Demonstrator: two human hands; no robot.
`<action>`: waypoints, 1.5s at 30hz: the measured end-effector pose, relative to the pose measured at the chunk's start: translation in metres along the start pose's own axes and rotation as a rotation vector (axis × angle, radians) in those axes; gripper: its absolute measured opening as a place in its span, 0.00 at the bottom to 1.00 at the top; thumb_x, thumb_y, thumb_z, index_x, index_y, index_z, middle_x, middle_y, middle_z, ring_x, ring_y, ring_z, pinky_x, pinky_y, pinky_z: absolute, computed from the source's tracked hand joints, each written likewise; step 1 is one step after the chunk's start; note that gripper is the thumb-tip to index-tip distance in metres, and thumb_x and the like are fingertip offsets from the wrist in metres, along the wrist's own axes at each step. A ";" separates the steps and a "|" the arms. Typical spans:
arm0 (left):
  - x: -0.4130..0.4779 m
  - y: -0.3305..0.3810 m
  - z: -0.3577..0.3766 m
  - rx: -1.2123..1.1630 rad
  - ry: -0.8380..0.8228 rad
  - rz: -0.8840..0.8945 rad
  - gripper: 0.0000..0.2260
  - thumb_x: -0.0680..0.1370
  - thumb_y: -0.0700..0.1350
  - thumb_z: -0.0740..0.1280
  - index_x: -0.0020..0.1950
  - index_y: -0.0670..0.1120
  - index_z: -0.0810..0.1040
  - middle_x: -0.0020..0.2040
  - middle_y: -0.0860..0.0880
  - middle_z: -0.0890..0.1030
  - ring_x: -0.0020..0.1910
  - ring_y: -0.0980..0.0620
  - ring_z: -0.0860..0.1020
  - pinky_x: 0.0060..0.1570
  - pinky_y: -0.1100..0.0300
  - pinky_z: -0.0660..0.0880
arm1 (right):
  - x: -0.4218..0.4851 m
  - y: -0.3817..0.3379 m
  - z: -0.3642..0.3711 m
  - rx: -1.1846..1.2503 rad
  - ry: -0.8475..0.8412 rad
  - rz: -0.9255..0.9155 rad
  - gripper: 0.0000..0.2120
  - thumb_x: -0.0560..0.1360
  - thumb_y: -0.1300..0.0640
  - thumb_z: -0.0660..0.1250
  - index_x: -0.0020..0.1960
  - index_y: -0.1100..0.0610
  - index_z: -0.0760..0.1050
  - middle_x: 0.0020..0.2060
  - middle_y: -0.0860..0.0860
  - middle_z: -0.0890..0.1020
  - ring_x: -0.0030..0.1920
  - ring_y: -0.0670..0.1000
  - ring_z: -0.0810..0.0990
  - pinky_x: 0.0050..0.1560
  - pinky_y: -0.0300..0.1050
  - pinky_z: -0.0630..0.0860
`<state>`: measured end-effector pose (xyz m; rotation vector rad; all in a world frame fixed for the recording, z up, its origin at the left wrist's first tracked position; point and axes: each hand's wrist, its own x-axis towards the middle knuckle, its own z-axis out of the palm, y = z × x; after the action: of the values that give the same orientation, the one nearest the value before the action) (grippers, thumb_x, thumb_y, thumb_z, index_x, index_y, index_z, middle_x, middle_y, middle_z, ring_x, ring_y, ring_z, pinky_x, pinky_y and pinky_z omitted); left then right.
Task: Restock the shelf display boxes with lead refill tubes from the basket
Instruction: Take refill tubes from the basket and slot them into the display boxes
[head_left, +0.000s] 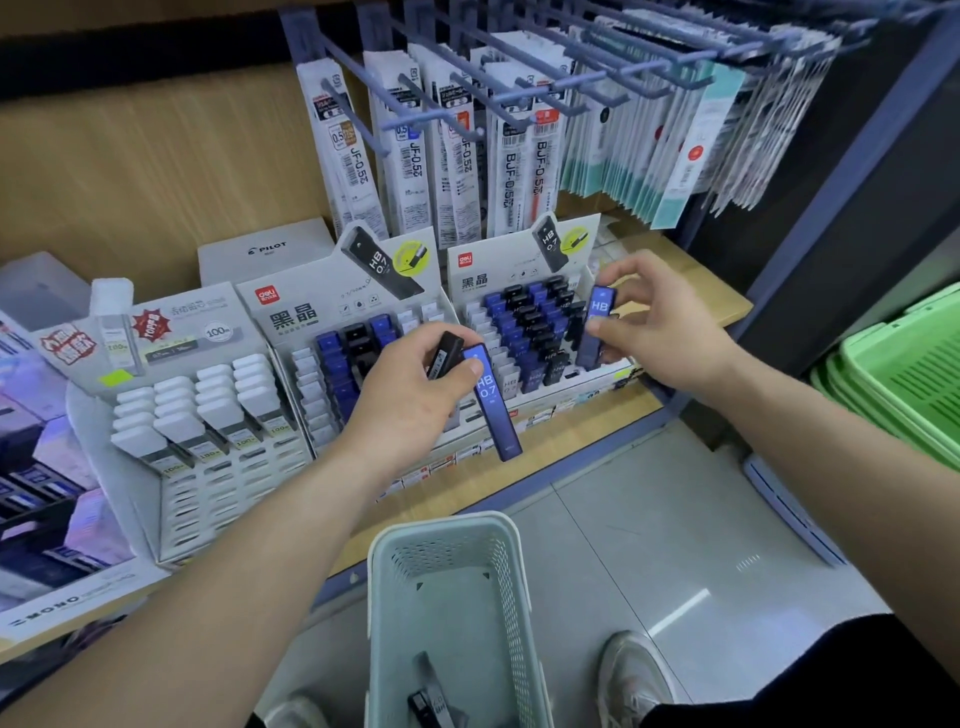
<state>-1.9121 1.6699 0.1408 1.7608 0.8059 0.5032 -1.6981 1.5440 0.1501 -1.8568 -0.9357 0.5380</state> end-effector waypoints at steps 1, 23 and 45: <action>0.001 -0.001 0.001 0.014 -0.004 -0.001 0.06 0.81 0.44 0.68 0.55 0.53 0.80 0.40 0.52 0.77 0.27 0.59 0.71 0.28 0.69 0.71 | 0.005 0.005 -0.002 -0.053 0.045 -0.010 0.12 0.78 0.63 0.70 0.55 0.54 0.70 0.41 0.49 0.80 0.36 0.55 0.83 0.44 0.55 0.81; -0.003 -0.007 -0.004 0.095 -0.007 -0.007 0.05 0.79 0.46 0.71 0.52 0.55 0.80 0.44 0.54 0.82 0.33 0.60 0.76 0.41 0.59 0.78 | 0.032 0.040 0.014 -0.446 0.037 -0.093 0.09 0.76 0.60 0.72 0.47 0.48 0.75 0.41 0.44 0.78 0.45 0.48 0.78 0.38 0.35 0.68; -0.007 -0.004 -0.012 0.103 0.009 -0.039 0.05 0.79 0.47 0.70 0.54 0.55 0.80 0.44 0.57 0.81 0.37 0.58 0.78 0.39 0.66 0.72 | 0.036 0.045 0.013 -0.610 0.018 -0.162 0.11 0.76 0.60 0.71 0.46 0.45 0.74 0.42 0.46 0.79 0.46 0.51 0.78 0.45 0.47 0.76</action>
<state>-1.9259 1.6737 0.1408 1.8346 0.8840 0.4516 -1.6683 1.5680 0.1048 -2.2831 -1.3271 0.1352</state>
